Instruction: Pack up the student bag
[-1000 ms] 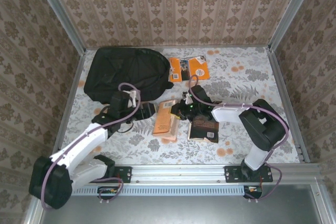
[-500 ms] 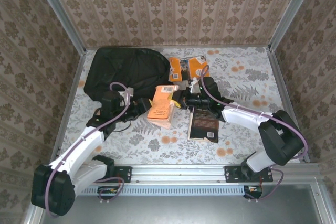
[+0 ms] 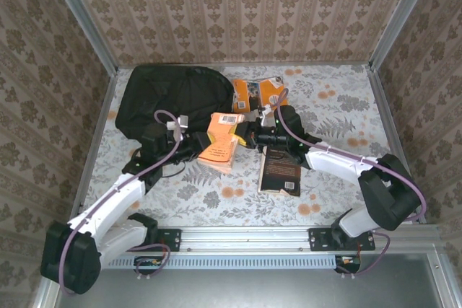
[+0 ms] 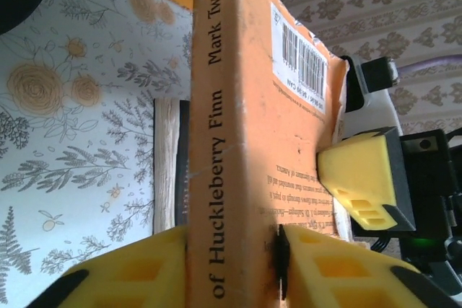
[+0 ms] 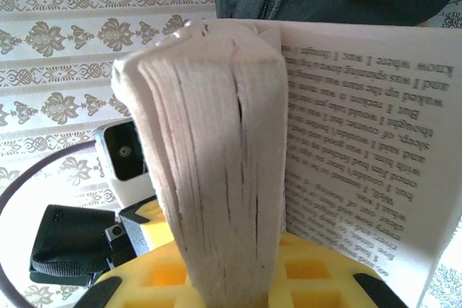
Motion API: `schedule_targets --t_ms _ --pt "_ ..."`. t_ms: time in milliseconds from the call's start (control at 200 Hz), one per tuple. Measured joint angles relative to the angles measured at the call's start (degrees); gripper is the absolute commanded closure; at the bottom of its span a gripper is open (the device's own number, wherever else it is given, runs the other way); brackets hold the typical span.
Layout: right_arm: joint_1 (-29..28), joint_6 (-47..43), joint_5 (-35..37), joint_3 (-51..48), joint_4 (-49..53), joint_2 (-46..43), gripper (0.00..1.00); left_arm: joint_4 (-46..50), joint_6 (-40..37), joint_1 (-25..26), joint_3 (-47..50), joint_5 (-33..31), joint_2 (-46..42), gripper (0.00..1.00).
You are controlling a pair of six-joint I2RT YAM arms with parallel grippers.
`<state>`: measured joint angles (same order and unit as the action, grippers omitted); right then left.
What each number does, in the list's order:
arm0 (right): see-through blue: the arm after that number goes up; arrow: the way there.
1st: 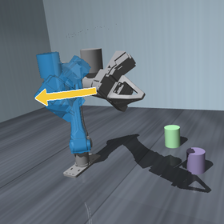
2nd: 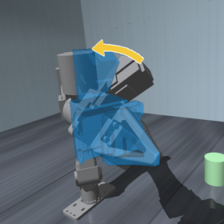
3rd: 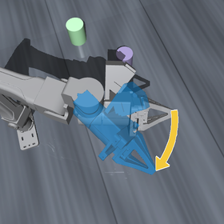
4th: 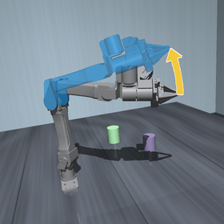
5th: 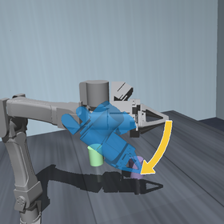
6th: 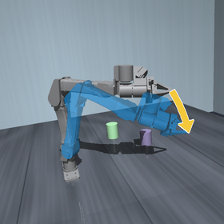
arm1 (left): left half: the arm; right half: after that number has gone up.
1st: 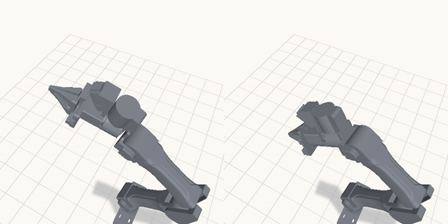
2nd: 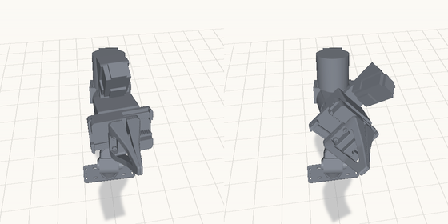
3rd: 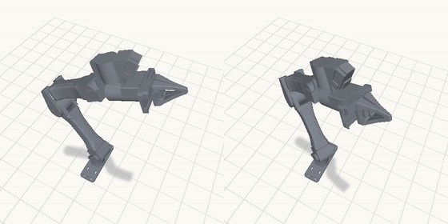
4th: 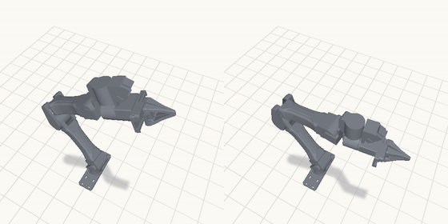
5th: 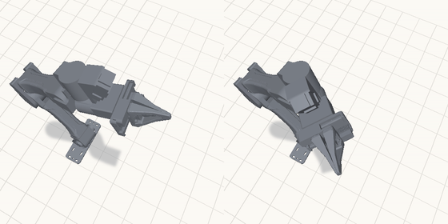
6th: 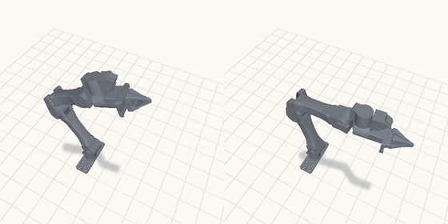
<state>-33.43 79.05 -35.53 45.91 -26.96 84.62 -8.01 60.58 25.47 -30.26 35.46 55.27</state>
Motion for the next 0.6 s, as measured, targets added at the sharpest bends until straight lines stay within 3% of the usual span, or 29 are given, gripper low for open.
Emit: schedule_targets --t_ms 120,195,305,420,600 --pt "-0.1 -1.3 0.8 0.0 1.3 -0.6 0.46 -0.2 -0.1 0.0 0.0 -0.3 -1.7 0.94" --pt "-0.2 -3.7 1.7 0.2 4.6 -1.8 0.35 0.2 -0.6 -0.3 0.0 -0.3 -2.4 1.00" --pt "-0.4 -11.9 5.8 4.0 18.5 -4.4 0.28 5.0 -5.4 -0.9 -1.6 -0.6 -3.6 1.00" --pt "-0.1 -22.3 12.2 8.1 30.3 -8.9 0.26 14.4 -15.9 -0.8 -7.7 -1.2 -4.6 1.00" --pt "1.8 -36.8 16.4 8.8 37.1 -15.7 0.25 22.9 -34.5 0.7 -15.7 -3.9 -5.8 0.95"
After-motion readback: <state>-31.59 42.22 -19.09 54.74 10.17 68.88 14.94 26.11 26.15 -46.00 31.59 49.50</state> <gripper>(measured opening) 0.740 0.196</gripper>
